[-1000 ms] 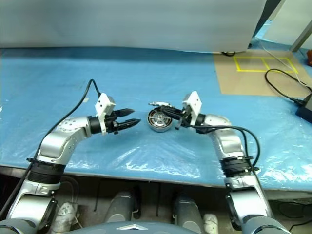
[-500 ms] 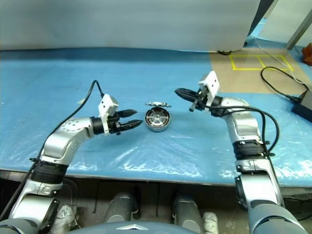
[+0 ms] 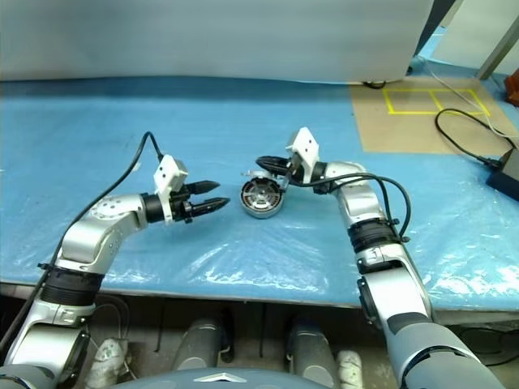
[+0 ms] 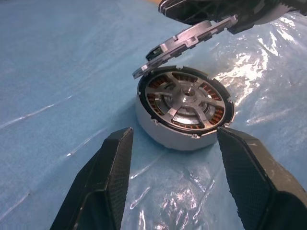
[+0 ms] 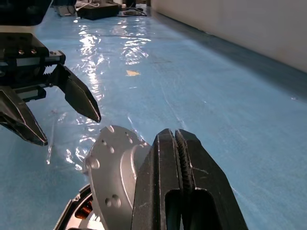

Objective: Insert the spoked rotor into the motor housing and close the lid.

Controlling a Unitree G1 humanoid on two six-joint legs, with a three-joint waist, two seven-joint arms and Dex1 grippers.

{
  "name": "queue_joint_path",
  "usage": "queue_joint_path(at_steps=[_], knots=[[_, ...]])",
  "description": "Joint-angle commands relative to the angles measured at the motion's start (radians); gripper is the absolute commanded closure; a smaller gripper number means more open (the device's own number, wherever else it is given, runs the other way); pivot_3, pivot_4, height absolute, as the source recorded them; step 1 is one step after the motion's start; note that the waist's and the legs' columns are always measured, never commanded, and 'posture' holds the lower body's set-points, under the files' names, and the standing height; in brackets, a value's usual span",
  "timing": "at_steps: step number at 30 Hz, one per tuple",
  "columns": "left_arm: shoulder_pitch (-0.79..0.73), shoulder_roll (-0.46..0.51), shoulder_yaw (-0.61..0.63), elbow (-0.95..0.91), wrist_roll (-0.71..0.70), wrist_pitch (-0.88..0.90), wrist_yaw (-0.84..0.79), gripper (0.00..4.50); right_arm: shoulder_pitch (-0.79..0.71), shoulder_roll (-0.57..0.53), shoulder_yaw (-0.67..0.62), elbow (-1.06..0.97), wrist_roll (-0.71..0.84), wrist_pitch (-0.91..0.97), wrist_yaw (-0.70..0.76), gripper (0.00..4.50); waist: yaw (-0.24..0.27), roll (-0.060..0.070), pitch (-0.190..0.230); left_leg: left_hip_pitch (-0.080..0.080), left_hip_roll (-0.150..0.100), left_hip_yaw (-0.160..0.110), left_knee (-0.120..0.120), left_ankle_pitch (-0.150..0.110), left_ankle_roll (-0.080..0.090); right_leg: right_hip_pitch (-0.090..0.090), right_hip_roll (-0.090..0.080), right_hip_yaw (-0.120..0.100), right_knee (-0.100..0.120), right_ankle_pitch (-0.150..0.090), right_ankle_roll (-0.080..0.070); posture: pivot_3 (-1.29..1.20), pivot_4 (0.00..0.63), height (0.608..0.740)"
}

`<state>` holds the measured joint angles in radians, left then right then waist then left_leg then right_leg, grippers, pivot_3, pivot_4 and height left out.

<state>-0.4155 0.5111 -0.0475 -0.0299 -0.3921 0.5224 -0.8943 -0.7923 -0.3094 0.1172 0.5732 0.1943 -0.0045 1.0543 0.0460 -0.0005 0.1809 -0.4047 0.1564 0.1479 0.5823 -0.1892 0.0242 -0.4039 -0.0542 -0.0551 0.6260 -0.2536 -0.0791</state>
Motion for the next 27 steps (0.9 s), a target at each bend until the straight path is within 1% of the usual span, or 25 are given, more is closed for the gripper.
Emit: queue_joint_path(at_steps=[1, 4, 10, 17, 22, 27], knots=[[-0.016, 0.007, 0.006, -0.023, -0.003, -0.016, -0.008, 1.56, 0.031, -0.001, 0.017, -0.054, -0.001, -0.008, 0.033, 4.48, 0.001, 0.000, 0.000, 0.000, 0.000, 0.000, 0.000, 0.000, 0.000, 0.000, 0.000, 0.000, 0.000, 0.000, 0.000, 0.00, 0.150, 0.740], [-0.022, 0.002, 0.002, -0.018, -0.001, -0.017, -0.008, 1.56, 0.062, -0.007, 0.039, -0.089, -0.009, 0.000, 0.054, 4.48, 0.001, 0.000, 0.000, 0.000, 0.000, 0.000, 0.001, 0.000, 0.000, 0.000, 0.000, 0.000, 0.000, 0.000, 0.000, 0.00, 0.150, 0.740], [-0.014, -0.003, -0.007, -0.025, 0.001, -0.019, -0.007, 1.56, 0.107, -0.007, 0.052, -0.113, -0.025, 0.011, 0.041, 4.48, 0.000, 0.000, 0.000, 0.001, 0.000, 0.000, 0.001, 0.000, 0.000, 0.000, 0.000, 0.000, 0.001, 0.000, 0.000, 0.00, 0.150, 0.740], [-0.013, -0.003, -0.003, -0.029, 0.002, -0.017, 0.000, 1.56, 0.158, 0.024, 0.057, -0.095, -0.044, -0.001, -0.008, 4.48, -0.002, 0.000, 0.000, 0.001, 0.000, 0.000, 0.001, 0.000, 0.000, 0.000, 0.000, 0.000, 0.002, 0.000, 0.000, 0.00, 0.150, 0.740], [-0.005, -0.004, 0.002, -0.039, -0.001, -0.013, 0.008, 1.56, 0.198, 0.066, 0.071, -0.094, -0.054, 0.003, -0.050, 4.48, -0.002, 0.000, 0.000, 0.002, 0.000, 0.000, 0.001, 0.000, 0.000, 0.001, 0.000, 0.000, 0.002, 0.000, 0.000, 0.00, 0.150, 0.740], [-0.002, -0.006, 0.001, -0.044, -0.003, -0.010, 0.011, 1.56, 0.235, 0.070, 0.093, -0.129, -0.052, 0.041, -0.041, 4.48, -0.002, 0.000, 0.000, 0.004, 0.001, 0.000, 0.002, 0.000, 0.000, 0.004, 0.000, 0.000, 0.002, 0.000, 0.000, 0.00, 0.150, 0.740]])
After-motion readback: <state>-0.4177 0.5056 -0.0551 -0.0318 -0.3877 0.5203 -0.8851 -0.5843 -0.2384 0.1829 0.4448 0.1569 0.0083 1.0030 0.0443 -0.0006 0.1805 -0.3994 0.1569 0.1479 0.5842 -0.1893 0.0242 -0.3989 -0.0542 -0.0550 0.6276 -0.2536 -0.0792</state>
